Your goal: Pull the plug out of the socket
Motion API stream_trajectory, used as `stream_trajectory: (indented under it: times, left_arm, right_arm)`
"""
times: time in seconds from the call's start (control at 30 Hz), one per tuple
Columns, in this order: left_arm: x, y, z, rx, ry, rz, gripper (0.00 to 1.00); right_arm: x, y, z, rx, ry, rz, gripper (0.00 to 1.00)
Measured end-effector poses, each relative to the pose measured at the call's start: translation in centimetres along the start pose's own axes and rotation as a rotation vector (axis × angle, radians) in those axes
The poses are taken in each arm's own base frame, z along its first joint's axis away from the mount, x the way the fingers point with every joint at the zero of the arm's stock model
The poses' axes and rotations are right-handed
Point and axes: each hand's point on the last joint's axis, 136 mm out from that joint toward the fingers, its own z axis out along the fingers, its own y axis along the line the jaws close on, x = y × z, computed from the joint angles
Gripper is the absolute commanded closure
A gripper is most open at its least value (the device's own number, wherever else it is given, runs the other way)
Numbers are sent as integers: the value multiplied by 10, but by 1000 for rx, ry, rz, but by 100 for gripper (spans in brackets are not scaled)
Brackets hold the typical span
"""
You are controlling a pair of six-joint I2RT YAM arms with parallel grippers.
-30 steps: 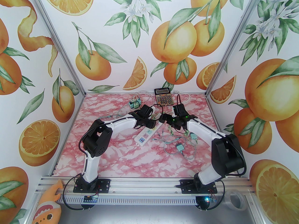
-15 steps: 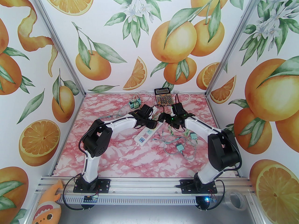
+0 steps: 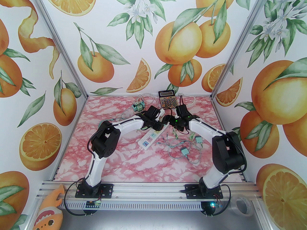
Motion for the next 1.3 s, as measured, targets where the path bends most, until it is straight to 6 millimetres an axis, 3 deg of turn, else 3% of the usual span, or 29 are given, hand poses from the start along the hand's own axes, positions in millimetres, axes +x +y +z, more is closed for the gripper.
stream_trajectory:
  times: [0.1,0.17,0.33,0.37,0.73,1.07,1.3]
  left_arm:
    - [0,-1,0,4,0,1,72]
    - [0,-1,0,3,-1,1,73]
    - [0,-1,-1,0,-1,2,73]
    - [0,-2,0,0,-1,3,74]
    - [2,-6,-2,-41,-1,27,75]
    - [5,-10,-5,-142,6,124,81]
    - [-4,-2,-18,-58,-10,-3,82]
  right_arm:
    - [-1,-2,6,12,4,5,0]
    - [-1,-4,8,16,5,12,11]
    - [-8,-3,14,-20,-3,54,53]
    - [-10,-3,16,-33,-3,69,58]
    - [-4,-11,56,-66,85,138,56]
    - [-4,-11,58,-47,115,135,55]
    - [-4,-14,57,-21,115,113,55]
